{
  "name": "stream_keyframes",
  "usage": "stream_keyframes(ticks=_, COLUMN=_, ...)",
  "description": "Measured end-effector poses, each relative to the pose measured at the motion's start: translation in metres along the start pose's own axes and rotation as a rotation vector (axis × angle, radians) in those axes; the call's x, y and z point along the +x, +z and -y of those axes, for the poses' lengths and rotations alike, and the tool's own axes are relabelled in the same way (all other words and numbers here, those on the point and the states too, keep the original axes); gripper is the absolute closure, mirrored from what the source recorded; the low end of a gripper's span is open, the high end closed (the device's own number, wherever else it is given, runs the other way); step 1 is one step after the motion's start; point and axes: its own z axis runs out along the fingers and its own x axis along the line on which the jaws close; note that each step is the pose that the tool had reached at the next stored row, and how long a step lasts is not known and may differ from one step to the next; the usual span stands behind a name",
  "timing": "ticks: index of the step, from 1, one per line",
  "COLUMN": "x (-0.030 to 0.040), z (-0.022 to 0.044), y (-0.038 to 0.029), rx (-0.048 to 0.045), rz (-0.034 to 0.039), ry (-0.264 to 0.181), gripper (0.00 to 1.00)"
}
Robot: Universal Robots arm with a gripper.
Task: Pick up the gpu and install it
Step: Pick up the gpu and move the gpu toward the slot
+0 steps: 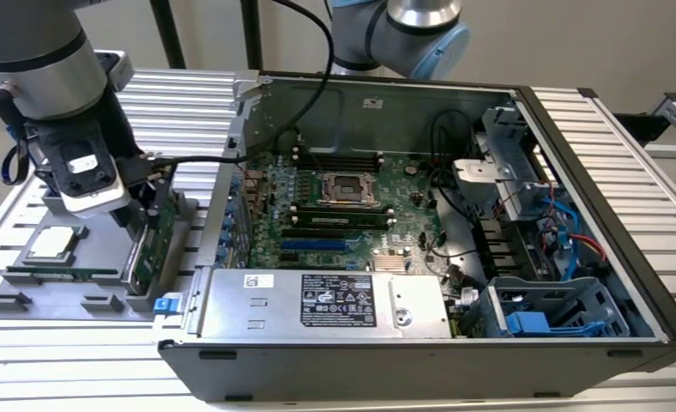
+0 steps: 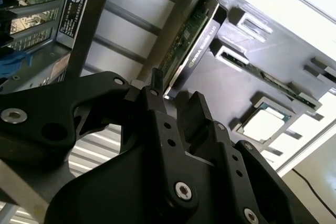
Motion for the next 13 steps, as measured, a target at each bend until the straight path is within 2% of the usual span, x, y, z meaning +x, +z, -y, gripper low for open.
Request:
stream_keyframes(ticks=4, x=0.0002, z=0.0001, y=0.0037, rx=0.0, rz=-0.0002, ry=0.0, gripper=0.0)
stream_keyframes(ticks=13, x=0.0003, z=0.0002, y=0.0049, rx=-0.0002, rz=-0.0004, ry=0.0, gripper=0.0)
